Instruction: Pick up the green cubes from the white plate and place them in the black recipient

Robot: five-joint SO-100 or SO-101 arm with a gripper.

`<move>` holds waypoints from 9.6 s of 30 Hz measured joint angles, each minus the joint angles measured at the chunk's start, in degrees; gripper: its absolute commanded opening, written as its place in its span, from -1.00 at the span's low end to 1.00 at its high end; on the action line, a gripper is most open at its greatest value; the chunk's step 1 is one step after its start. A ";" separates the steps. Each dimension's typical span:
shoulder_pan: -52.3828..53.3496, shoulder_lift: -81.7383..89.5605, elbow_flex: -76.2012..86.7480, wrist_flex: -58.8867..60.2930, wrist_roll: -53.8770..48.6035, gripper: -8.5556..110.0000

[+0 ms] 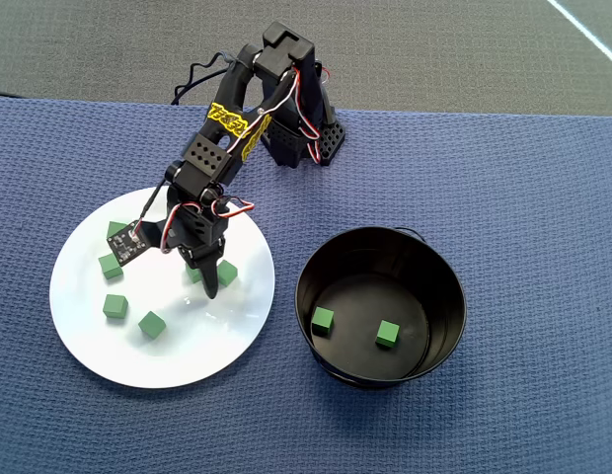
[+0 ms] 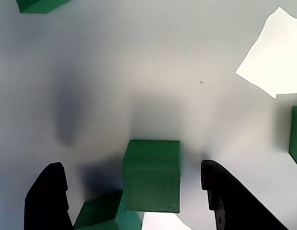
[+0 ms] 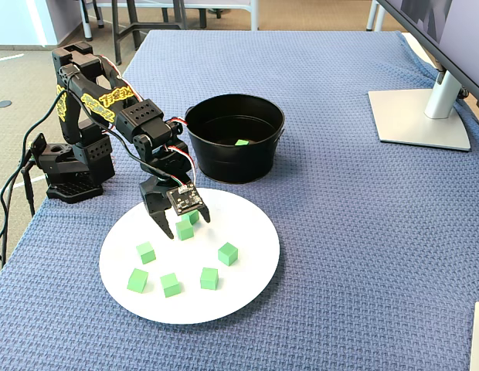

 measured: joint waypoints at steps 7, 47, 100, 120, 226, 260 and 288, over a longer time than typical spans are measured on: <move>-0.18 0.00 0.00 -2.11 2.90 -0.86; -37.97 4.92 -42.54 33.49 50.45 -0.86; -4.66 14.68 -10.55 24.96 -27.16 -0.31; -8.26 8.70 -1.93 11.78 -17.49 -0.32; -14.77 28.56 -24.35 32.08 29.88 -0.30; 13.27 14.77 7.56 3.16 -35.42 -0.29; 16.61 13.10 7.91 -4.48 -14.68 -0.32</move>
